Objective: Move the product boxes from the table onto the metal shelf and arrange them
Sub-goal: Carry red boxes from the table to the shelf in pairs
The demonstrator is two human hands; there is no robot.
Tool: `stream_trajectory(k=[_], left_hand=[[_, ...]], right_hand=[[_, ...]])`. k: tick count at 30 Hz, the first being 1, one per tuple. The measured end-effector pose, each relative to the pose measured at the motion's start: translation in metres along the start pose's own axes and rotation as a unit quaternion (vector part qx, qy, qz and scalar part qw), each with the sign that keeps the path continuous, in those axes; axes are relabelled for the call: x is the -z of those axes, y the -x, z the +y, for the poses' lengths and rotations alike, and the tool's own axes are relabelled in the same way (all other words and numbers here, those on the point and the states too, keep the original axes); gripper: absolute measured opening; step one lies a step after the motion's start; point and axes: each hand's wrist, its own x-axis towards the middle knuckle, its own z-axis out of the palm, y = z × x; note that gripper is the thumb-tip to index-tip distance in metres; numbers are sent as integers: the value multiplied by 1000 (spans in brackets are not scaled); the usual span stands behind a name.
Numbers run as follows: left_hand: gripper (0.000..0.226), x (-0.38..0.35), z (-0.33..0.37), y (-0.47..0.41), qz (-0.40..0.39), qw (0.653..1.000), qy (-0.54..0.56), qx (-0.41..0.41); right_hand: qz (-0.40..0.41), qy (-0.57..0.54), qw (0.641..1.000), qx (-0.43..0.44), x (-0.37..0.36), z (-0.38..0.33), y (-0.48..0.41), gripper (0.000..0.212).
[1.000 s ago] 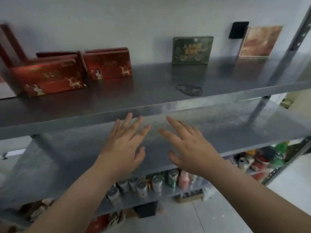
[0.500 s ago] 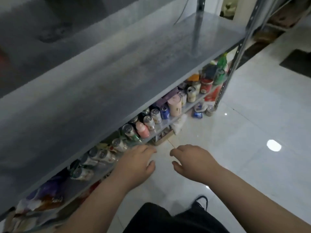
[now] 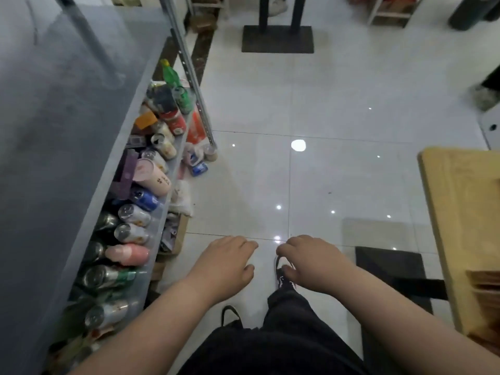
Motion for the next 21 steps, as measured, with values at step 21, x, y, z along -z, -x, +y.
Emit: stream_trajectory(k=[21], left_hand=[[49, -88, 305, 18, -86, 906, -141, -390]], right_hand=[[152, -247, 835, -467, -169, 29, 366, 33]])
